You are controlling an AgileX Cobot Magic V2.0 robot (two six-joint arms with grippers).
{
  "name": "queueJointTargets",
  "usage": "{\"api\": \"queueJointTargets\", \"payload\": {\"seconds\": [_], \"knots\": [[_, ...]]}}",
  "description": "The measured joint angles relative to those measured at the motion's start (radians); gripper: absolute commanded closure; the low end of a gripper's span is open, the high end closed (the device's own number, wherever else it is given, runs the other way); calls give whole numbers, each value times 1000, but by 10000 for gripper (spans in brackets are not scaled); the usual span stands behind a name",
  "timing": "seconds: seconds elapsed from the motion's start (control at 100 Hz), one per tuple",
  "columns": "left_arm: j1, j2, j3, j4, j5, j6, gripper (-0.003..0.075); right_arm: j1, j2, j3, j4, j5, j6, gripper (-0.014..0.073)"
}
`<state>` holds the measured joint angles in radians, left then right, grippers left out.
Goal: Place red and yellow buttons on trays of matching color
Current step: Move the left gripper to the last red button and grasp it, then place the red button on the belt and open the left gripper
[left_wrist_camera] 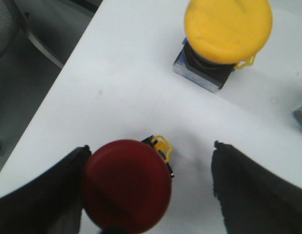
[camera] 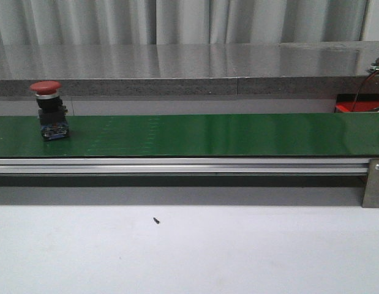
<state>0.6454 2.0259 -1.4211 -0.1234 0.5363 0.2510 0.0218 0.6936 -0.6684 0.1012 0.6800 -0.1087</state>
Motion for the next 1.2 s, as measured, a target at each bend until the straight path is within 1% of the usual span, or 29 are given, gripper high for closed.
{"api": "queueJointTargets", "payload": {"seconds": [0.12,0.19,0.22,0.31,0.36,0.48,0.62,0.76,0.95,1.2], "knots": [[0,0,0,2,0,0,528,0,0,0,0,0,0,662],[0,0,0,2,0,0,605,0,0,0,0,0,0,662],[0,0,0,2,0,0,634,0,0,0,0,0,0,662],[0,0,0,2,4,0,679,0,0,0,0,0,0,662],[0,-8,0,2,15,-10,691,0,0,0,0,0,0,662],[0,-54,0,2,44,-19,692,0,0,0,0,0,0,662],[-2,-143,0,-6,80,-25,692,0,0,0,0,0,0,662],[-31,-242,0,-8,141,-25,692,0,0,0,0,0,0,662],[-140,-337,0,-8,221,-25,692,0,0,0,0,0,0,662],[-316,-348,14,-12,276,-25,692,0,0,0,0,0,0,662]]}}
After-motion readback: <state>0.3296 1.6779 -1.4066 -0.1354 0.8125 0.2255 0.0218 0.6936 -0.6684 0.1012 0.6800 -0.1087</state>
